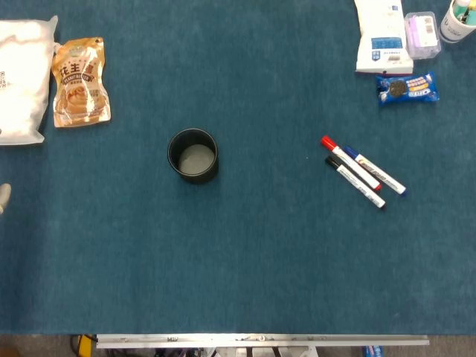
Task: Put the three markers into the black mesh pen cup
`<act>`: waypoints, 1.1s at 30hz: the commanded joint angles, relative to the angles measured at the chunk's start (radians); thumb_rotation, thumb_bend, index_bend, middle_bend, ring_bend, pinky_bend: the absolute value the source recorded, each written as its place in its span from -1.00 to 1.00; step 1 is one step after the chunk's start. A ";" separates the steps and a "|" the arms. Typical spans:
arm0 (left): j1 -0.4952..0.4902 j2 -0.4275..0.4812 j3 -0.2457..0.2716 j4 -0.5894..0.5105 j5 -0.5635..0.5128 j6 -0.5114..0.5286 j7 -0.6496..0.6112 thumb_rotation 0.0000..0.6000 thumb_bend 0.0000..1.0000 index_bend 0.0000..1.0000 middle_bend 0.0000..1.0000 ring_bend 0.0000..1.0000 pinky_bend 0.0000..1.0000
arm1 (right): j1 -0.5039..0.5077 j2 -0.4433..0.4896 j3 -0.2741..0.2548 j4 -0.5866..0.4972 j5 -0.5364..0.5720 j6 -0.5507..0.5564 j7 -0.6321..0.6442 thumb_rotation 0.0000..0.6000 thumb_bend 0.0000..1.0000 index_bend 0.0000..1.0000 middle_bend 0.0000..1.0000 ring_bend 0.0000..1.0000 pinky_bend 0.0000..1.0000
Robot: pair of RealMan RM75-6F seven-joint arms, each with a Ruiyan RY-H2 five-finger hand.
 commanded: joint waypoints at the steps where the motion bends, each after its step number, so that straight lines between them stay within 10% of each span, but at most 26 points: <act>1: -0.003 -0.002 0.001 0.001 -0.002 -0.006 0.002 1.00 -0.46 -0.62 -0.56 -0.53 -0.56 | -0.001 0.000 -0.001 0.002 -0.001 -0.001 0.002 1.00 -0.37 -0.36 -0.33 -0.45 -0.32; 33: -0.072 -0.027 -0.007 0.027 0.004 -0.088 -0.023 1.00 -0.46 -0.62 -0.56 -0.53 -0.56 | 0.027 -0.017 0.001 0.025 -0.002 -0.046 0.013 1.00 -0.36 -0.36 -0.33 -0.45 -0.32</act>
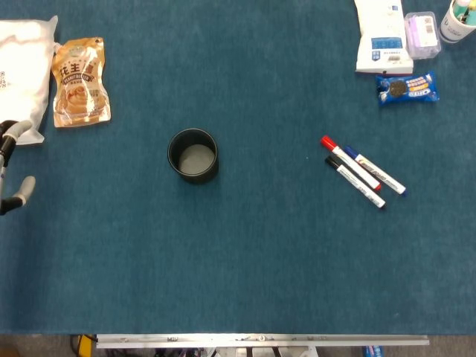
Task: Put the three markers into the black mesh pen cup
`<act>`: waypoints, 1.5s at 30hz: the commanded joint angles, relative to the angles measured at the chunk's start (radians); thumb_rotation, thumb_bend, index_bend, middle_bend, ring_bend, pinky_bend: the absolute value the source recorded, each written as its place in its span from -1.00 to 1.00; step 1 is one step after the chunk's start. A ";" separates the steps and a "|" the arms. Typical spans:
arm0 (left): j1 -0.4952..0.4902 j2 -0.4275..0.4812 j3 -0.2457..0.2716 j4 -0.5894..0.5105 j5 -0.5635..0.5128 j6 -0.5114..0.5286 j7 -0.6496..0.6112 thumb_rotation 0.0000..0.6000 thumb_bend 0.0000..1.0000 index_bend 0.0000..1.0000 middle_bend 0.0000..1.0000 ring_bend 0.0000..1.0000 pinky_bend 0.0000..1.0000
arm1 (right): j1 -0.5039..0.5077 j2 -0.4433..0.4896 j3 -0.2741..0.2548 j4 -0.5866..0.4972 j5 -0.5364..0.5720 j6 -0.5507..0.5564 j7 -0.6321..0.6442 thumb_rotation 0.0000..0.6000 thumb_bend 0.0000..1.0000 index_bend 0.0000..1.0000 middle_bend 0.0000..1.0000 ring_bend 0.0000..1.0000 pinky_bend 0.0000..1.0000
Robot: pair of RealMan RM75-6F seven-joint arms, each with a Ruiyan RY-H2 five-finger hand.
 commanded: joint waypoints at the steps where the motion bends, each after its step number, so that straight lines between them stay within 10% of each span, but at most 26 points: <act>1: -0.003 -0.005 0.000 0.003 0.000 -0.001 0.000 1.00 -0.46 -0.62 -0.56 -0.53 -0.56 | 0.008 -0.002 0.000 0.002 -0.008 -0.005 -0.004 1.00 -0.36 -0.36 -0.33 -0.45 -0.32; 33: -0.274 -0.226 0.004 0.280 0.041 -0.387 -0.672 0.99 -0.63 -0.78 -0.62 -0.54 -0.56 | 0.017 0.015 0.074 -0.006 0.014 0.082 -0.007 1.00 -0.37 -0.36 -0.33 -0.45 -0.33; 45: -0.348 -0.317 0.005 0.361 0.044 -0.450 -0.799 0.37 -0.73 -0.81 -0.63 -0.56 -0.56 | 0.003 0.022 0.067 -0.003 0.009 0.100 0.007 1.00 -0.37 -0.36 -0.33 -0.45 -0.33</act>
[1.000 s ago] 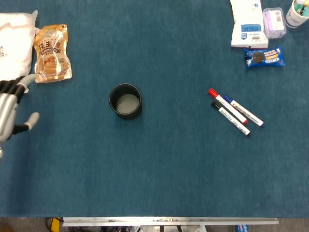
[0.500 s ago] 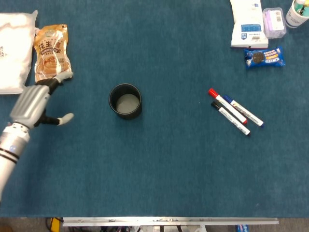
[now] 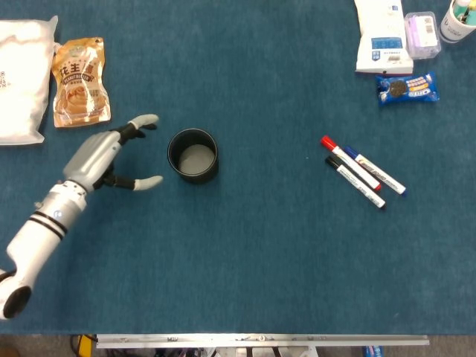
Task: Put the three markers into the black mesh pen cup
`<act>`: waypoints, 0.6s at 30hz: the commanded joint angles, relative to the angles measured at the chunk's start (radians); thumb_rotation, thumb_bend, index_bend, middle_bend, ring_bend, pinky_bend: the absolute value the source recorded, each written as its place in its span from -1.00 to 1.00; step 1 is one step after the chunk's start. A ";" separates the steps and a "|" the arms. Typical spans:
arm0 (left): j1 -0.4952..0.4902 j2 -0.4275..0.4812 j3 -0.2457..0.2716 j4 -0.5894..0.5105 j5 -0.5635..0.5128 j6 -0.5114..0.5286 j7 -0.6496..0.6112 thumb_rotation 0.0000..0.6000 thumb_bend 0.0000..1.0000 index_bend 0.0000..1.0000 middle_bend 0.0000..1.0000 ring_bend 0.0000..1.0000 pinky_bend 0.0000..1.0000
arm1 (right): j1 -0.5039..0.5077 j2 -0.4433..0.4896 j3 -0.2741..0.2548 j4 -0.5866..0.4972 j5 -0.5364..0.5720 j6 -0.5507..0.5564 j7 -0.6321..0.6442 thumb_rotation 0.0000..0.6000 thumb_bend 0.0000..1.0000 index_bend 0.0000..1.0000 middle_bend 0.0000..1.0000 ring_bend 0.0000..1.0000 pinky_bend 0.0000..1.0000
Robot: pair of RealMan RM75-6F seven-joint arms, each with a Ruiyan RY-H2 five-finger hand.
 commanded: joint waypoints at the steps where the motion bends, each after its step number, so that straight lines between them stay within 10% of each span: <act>1: -0.014 -0.026 -0.003 0.025 0.001 0.001 -0.008 0.37 -0.73 -0.81 -0.63 -0.56 -0.56 | -0.002 0.000 -0.001 0.002 0.000 0.002 0.003 1.00 -0.37 -0.36 -0.33 -0.45 -0.33; 18: -0.048 -0.113 0.022 0.095 0.021 0.023 -0.023 0.56 -0.73 -0.82 -0.63 -0.56 -0.56 | -0.018 0.010 -0.005 0.012 0.003 0.015 0.022 1.00 -0.37 -0.36 -0.33 -0.45 -0.33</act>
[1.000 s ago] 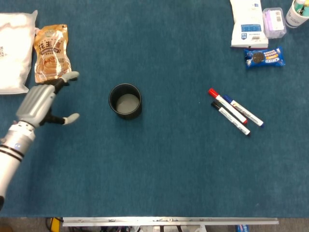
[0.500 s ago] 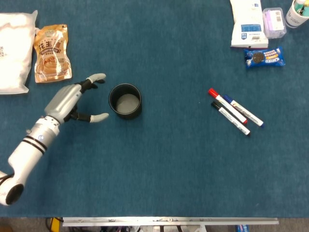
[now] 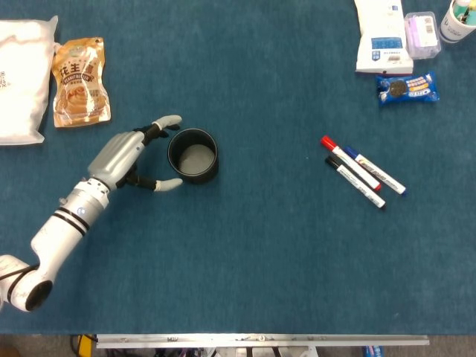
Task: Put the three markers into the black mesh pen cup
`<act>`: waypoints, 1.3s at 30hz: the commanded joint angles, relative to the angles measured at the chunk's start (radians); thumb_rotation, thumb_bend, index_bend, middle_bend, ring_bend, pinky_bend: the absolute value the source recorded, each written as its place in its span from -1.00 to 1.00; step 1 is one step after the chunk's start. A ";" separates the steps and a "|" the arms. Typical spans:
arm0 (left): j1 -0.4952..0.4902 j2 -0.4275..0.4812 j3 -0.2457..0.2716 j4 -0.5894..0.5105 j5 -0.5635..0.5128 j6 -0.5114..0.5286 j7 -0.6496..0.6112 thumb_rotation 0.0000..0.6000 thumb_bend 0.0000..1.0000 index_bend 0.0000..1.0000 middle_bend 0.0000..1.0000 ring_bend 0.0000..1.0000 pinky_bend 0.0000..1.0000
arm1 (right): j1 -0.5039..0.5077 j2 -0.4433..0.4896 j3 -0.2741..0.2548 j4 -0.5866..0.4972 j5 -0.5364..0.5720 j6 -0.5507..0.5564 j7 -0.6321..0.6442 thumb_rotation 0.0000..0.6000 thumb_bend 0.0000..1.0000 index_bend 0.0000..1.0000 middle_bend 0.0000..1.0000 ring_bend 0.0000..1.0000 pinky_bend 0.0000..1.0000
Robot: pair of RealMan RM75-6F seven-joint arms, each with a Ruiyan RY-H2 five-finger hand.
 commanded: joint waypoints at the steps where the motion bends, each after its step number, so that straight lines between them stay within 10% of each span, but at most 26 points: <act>1: -0.004 -0.011 0.003 0.008 0.001 0.001 -0.004 0.56 -0.73 -0.82 -0.63 -0.56 -0.56 | -0.002 0.000 0.000 0.001 0.000 0.002 0.001 1.00 -0.37 -0.36 -0.33 -0.45 -0.33; 23: -0.046 -0.108 -0.002 0.086 -0.028 -0.026 -0.055 0.59 -0.73 -0.80 -0.61 -0.56 -0.56 | -0.018 0.010 0.000 0.016 0.005 0.014 0.024 1.00 -0.37 -0.36 -0.33 -0.45 -0.33; 39: -0.041 -0.147 -0.029 0.100 -0.060 0.004 -0.098 1.00 -0.73 -0.31 -0.10 -0.28 -0.46 | -0.018 0.008 -0.006 0.031 -0.006 0.007 0.039 1.00 -0.37 -0.36 -0.32 -0.45 -0.33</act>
